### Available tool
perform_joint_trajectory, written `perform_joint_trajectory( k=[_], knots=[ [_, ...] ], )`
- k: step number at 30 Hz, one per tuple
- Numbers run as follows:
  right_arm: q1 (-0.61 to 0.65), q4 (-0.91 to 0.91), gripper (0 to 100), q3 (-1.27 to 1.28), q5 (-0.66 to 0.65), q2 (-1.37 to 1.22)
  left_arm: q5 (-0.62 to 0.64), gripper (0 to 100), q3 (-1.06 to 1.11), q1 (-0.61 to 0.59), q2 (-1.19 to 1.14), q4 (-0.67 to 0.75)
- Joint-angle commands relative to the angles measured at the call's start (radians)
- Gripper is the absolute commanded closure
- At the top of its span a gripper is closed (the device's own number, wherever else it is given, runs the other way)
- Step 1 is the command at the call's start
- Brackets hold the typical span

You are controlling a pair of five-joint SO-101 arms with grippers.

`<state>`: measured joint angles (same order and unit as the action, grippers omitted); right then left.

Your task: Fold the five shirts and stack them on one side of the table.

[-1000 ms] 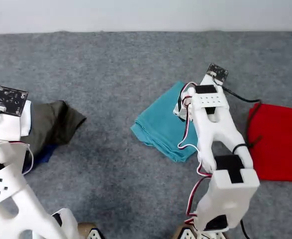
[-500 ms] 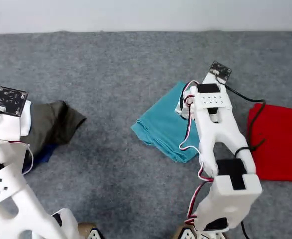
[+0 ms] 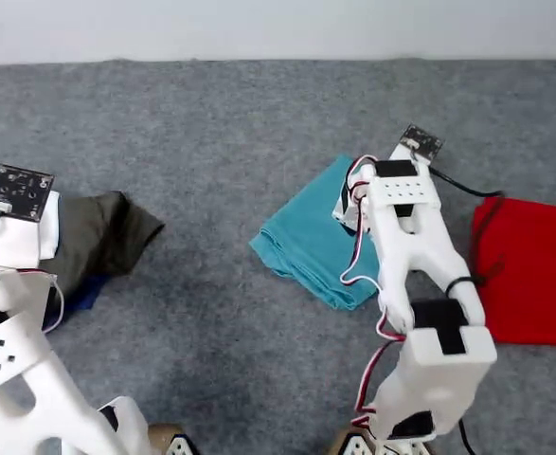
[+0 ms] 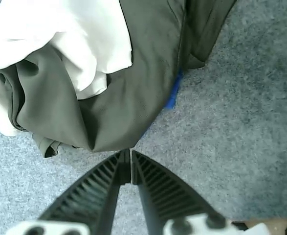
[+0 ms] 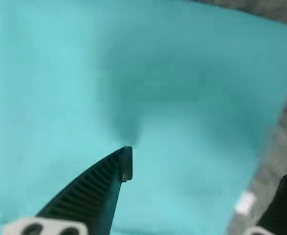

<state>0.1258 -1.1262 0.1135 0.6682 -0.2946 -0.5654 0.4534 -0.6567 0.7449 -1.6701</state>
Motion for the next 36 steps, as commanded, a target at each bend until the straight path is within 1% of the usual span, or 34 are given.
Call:
perform_joint_trajectory(
  k=[1, 5, 7, 9, 11, 15, 16, 17, 19, 22, 25, 28, 32, 34, 36],
  knots=[
    [0.005, 0.097, 56.0, -0.011, 0.011, -0.059, 0.003, 98, -0.002, 0.006, 0.017, -0.005],
    [0.005, 0.130, 56.0, -0.092, 0.015, -0.177, 0.003, 98, -0.002, 0.006, 0.017, -0.006],
    [0.005, 0.105, 56.2, -0.144, 0.017, -0.231, 0.005, 98, -0.002, 0.006, 0.017, -0.006],
    [0.005, 0.061, 60.0, -0.203, 0.017, -0.277, 0.005, 98, -0.002, 0.006, 0.017, -0.006],
    [0.002, 0.002, 69.1, -0.259, 0.017, -0.320, 0.005, 98, -0.002, 0.006, 0.017, -0.006],
    [-0.002, -0.107, 92.1, -0.362, 0.011, -0.377, 0.005, 98, -0.002, 0.006, 0.017, -0.011],
    [-0.002, -0.130, 97.1, -0.387, 0.011, -0.390, 0.005, 98, -0.002, 0.006, 0.017, -0.012],
    [-0.002, -0.151, 99.8, -0.408, 0.011, -0.400, 0.005, 98, -0.002, 0.006, 0.017, -0.012],
    [-0.002, -0.183, 96.7, -0.434, 0.011, -0.406, 0.005, 98, -0.002, 0.006, 0.017, -0.012],
    [-0.004, -0.202, 99.2, -0.443, 0.011, -0.387, 0.005, 98, -0.002, 0.006, 0.017, -0.012],
    [-0.005, -0.243, 99.0, -0.443, -0.005, -0.326, 0.005, 98, -0.002, 0.006, 0.017, -0.012],
    [-0.005, -0.295, 99.0, -0.443, -0.066, -0.232, 0.005, 98, -0.005, 0.006, 0.017, -0.020],
    [-0.041, -0.374, 99.0, -0.443, -0.176, -0.076, 0.005, 98, -0.008, 0.006, 0.018, -0.020],
    [-0.077, -0.414, 99.0, -0.443, -0.253, 0.007, 0.005, 98, -0.010, 0.006, 0.018, -0.025],
    [-0.116, -0.456, 99.0, -0.443, -0.358, 0.077, 0.005, 98, -0.010, 0.006, 0.018, -0.026]
  ],
)
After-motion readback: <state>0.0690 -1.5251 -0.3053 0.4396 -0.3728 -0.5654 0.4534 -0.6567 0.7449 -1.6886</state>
